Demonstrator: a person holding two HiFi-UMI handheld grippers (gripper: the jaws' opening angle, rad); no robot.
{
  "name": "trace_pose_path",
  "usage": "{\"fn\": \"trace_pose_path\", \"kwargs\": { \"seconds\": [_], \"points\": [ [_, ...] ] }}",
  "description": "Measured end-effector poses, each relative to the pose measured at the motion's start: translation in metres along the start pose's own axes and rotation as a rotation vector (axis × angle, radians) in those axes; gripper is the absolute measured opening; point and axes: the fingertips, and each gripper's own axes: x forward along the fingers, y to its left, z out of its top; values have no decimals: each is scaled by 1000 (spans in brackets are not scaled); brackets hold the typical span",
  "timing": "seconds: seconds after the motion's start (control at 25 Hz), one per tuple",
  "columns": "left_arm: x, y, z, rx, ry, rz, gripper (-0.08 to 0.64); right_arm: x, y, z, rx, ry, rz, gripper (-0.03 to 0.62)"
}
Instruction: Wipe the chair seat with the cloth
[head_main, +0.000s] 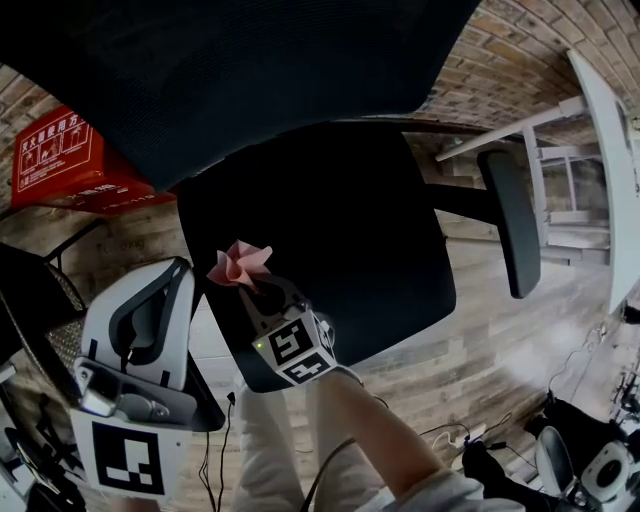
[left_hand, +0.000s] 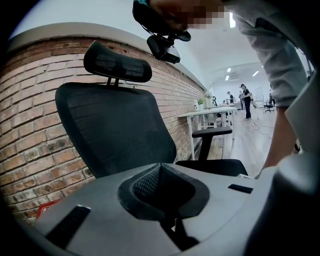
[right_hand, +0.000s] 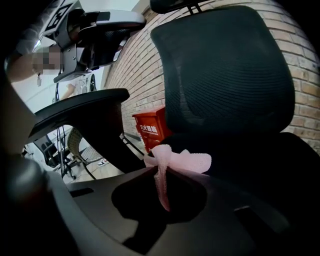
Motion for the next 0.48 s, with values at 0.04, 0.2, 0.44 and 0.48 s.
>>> {"fn": "trace_pose_path", "kwargs": {
  "seconds": [0.04,0.2,0.44,0.48],
  "points": [
    [3,-3,2,3,0,-5,18,-3,-7,0,1,-1,-12,58],
    [14,-15,10,18,1,-23,18,-18,-42,-4,-2,-1,-71,58],
    [30,-38,19,94,16,-55,18,-47,-101,-14,11,5,-181,58],
    [33,-42,21,95,17,-60,18,-53,-112,-16,11,8,-203,58]
  ]
}}
